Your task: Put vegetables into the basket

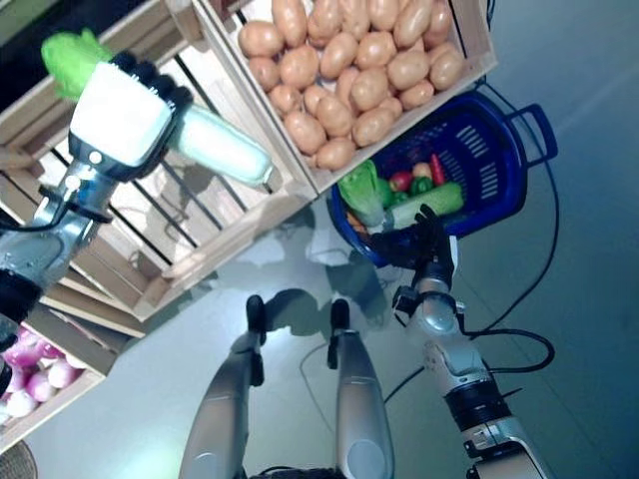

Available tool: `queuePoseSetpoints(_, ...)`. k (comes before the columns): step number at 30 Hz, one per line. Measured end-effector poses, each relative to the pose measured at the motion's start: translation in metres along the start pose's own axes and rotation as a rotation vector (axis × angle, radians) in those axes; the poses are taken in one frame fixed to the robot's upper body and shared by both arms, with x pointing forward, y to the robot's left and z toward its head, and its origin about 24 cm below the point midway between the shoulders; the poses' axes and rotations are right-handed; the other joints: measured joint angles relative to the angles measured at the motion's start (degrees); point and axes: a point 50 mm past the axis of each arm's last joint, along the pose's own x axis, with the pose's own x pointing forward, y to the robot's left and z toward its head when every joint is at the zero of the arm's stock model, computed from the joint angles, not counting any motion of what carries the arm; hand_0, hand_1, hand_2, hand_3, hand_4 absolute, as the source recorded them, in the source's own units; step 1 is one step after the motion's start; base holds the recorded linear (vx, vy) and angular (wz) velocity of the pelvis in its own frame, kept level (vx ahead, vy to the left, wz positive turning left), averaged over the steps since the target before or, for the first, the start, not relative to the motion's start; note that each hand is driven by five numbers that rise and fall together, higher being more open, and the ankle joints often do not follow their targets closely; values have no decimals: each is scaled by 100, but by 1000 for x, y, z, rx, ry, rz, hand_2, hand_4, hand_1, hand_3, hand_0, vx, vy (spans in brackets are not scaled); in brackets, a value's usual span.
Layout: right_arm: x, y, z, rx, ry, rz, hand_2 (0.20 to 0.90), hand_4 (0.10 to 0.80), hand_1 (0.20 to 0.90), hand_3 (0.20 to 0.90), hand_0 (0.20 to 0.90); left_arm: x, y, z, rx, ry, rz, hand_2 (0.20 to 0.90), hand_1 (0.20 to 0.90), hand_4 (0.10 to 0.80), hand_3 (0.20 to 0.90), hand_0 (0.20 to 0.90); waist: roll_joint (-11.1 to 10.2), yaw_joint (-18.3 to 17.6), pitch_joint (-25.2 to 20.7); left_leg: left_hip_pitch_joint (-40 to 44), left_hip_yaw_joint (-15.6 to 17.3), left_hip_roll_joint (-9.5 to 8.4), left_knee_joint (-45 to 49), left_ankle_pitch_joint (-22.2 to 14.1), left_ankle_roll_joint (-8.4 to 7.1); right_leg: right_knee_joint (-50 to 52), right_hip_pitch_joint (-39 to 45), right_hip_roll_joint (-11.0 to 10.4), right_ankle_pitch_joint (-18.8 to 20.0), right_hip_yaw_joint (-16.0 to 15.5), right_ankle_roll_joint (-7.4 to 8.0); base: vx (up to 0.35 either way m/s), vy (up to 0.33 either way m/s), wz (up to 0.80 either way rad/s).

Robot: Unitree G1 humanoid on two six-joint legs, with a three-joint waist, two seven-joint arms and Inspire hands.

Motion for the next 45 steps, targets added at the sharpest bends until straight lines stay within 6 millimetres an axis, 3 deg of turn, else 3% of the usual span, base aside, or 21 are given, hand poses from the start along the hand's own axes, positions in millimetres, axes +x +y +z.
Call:
queuePoseSetpoints(1, -1, -1, -2, -5, 3, -4, 900, 800, 900, 900, 900, -4, -2, 0, -36, 29, -3, 300, 300, 400, 300, 300, 0, 23, 0, 78, -1, -1, -33, 3, 3, -20, 74, 0, 0, -2, 1, 93, -38, -4)
queuePoseSetpoints(3, -5, -5, -9, -2, 15, -19, 900, 800, 900, 900, 900, -28, -12, 7, -278, 217, 12, 300, 300, 400, 300, 300, 1, 145, 0, 465, -22, -3, -201, 3, 2, -183, 440, 11, -2, -9, 11, 123, -35, -8)
queuePoseSetpoints(7, -9, -14, -13, 22, 26, -27, 900, 800, 900, 900, 900, -45, -13, 22, -531, 363, 53, 300, 300, 400, 300, 300, 2, 290, -5, 797, -46, -9, -461, 91, 17, -411, 759, 10, 13, -58, 51, 130, -54, 3)
queuePoseSetpoints(10, -11, -18, -16, 42, 29, -19, 900, 800, 900, 900, 900, -48, -17, 36, -674, 430, 45, 300, 300, 400, 300, 300, 1, 385, -7, 937, -141, -8, -595, 145, 9, -537, 941, 14, 22, -136, 62, 92, -47, 12)
queuePoseSetpoints(15, -15, -8, 2, 98, -74, 142, 900, 800, 900, 900, 900, -66, -29, 63, -886, 551, -30, 300, 300, 400, 300, 300, 3, 402, -12, 1308, -133, 19, -964, 251, 41, -922, 1314, 57, 146, -152, 112, 53, -48, -3)
queuePoseSetpoints(20, -25, 10, 34, 201, -233, 377, 900, 800, 900, 900, 900, -70, -36, 86, -1019, 559, -128, 300, 300, 400, 300, 300, -3, 389, -15, 1640, -149, 37, -1089, 248, 45, -1187, 1725, 82, 204, -216, 139, 34, -45, 1)
queuePoseSetpoints(25, -33, 35, 46, 281, -270, 620, 900, 800, 900, 900, 900, -71, -40, 106, -1114, 516, -225, 300, 300, 400, 300, 300, -1, 414, -96, 1981, -173, 58, -1206, 235, 55, -1412, 2133, 96, 231, -308, 142, 19, -18, 4)
queuePoseSetpoints(34, -51, 69, 19, 252, -86, 870, 900, 800, 900, 900, 900, -76, -44, 139, -1241, 371, -460, 300, 300, 400, 300, 300, 173, 601, -605, 2185, -314, 57, -1364, 242, 66, -1828, 2533, 86, 352, -446, 188, 60, -1, 6)
queuePoseSetpoints(45, -50, 65, -6, 279, 124, 891, 900, 800, 900, 900, 900, -96, -53, 150, -1364, 342, -723, 300, 300, 400, 300, 300, 119, 687, -1370, 2688, -341, 21, -1774, 273, 116, -3196, 3506, 163, 843, -518, 282, 53, 0, 3)
